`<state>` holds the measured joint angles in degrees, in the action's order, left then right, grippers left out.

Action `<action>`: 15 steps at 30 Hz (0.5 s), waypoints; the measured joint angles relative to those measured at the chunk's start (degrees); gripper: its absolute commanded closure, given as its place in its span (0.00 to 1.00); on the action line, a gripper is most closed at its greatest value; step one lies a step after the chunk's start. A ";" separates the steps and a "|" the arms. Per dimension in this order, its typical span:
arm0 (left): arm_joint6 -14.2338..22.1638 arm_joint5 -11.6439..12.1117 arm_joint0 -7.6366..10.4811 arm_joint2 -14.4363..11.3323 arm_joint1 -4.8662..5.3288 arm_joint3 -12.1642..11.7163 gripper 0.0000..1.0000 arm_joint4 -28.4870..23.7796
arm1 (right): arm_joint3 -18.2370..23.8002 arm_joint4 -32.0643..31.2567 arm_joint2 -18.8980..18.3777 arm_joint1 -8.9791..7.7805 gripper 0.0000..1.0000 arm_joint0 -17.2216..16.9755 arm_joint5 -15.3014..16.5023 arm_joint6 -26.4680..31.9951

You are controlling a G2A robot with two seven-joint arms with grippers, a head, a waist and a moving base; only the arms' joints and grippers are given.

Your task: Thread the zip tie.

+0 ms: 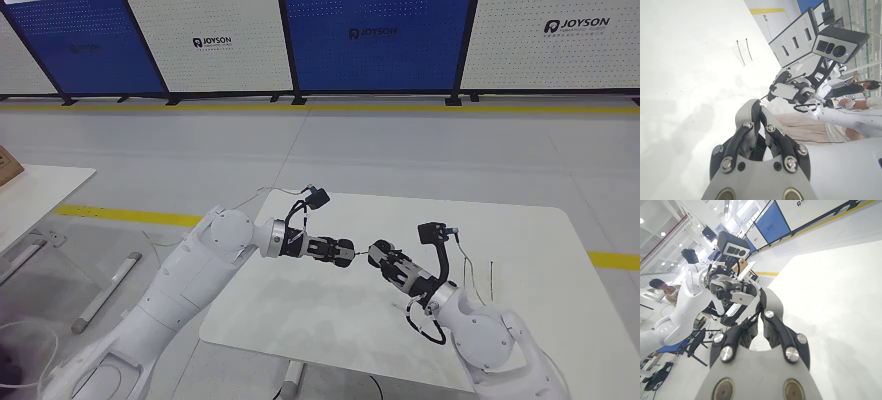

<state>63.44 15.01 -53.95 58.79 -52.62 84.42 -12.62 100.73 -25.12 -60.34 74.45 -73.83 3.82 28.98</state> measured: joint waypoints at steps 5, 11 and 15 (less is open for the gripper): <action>0.00 0.00 0.00 0.00 0.00 0.00 1.00 0.00 | -0.03 -0.08 0.10 -0.02 1.00 0.06 -0.28 0.06; 0.00 0.00 0.00 0.00 0.00 0.00 1.00 0.00 | 0.34 -0.06 0.37 -0.02 1.00 -0.08 -0.18 -0.22; 0.00 0.00 0.00 0.00 0.00 0.00 1.00 0.00 | 0.67 -0.18 0.25 -0.10 1.00 -0.38 -0.12 -0.35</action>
<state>63.44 15.01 -53.95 58.79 -52.62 84.42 -12.62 101.40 -25.30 -60.10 74.35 -74.21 3.70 28.64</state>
